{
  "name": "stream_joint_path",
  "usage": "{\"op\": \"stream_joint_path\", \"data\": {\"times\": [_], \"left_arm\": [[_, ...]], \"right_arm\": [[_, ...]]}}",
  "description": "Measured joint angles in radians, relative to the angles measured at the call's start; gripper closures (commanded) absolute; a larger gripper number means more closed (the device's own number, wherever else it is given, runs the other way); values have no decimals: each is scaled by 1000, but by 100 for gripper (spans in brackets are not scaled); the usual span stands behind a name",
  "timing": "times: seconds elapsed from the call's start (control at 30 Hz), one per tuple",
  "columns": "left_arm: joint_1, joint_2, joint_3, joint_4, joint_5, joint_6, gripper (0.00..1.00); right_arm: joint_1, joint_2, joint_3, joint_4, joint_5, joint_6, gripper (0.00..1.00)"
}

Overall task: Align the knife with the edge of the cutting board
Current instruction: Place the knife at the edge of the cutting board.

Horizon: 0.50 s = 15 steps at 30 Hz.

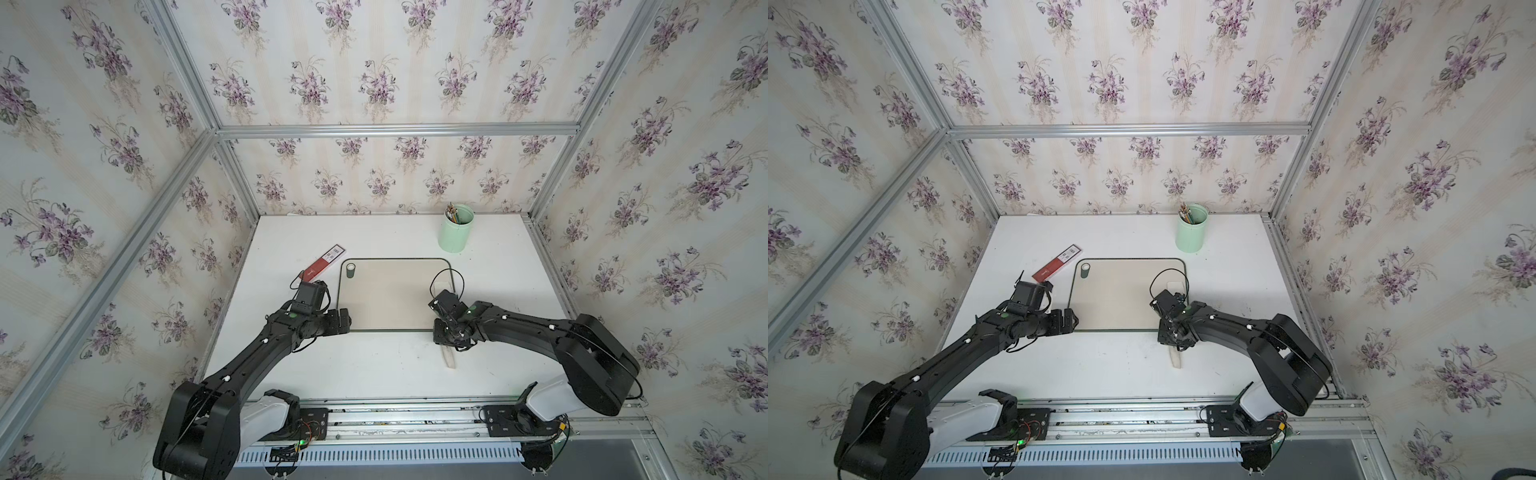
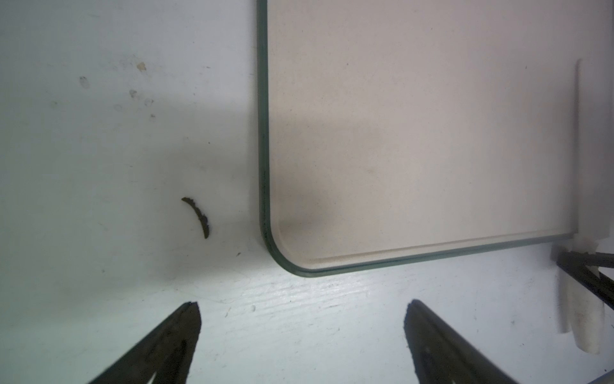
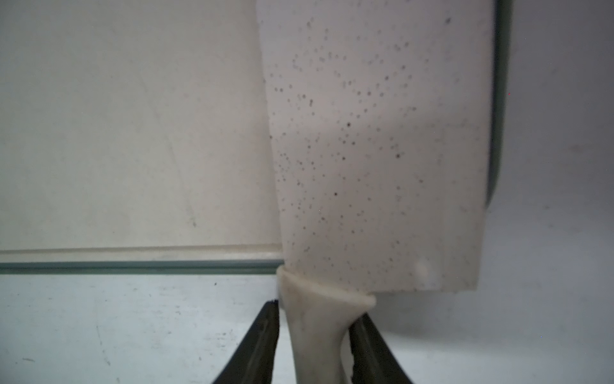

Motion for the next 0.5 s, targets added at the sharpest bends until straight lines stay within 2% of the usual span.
{"op": "stream_joint_path", "data": {"times": [0.2,0.5], "left_arm": [[0,1,0,0,0,0,1],[0,4,0,0,0,0,1]], "right_arm": [[0,3,2,3,0,0,53],[0,3,1,-7,8,3,68]]}}
